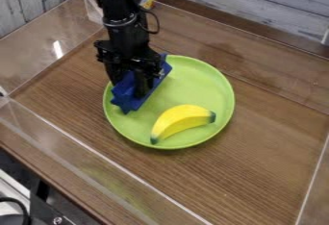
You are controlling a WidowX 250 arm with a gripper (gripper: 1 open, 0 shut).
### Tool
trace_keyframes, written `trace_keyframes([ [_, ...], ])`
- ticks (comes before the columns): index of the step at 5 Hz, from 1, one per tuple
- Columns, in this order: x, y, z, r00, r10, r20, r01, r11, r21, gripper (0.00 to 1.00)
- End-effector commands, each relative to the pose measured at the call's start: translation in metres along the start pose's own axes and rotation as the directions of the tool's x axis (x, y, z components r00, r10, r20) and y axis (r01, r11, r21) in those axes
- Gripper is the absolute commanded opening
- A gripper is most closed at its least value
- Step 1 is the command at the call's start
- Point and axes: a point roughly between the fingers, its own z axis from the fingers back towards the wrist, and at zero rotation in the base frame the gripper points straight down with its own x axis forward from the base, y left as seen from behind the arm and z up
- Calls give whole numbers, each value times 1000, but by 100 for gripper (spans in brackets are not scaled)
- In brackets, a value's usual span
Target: Remove the blue object from inside the green plate and put it on the table
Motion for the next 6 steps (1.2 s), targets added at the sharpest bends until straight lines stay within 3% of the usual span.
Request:
trace_keyframes([
  [1,5,6,28,998,2,57,-4,999,33,0],
  [3,1,15,47,998,7,59,-11,998,62,0],
  [5,-1,29,50,998,24,61,-29,996,81,0],
  [6,-3,22,53,998,19,63,-24,996,84,0],
])
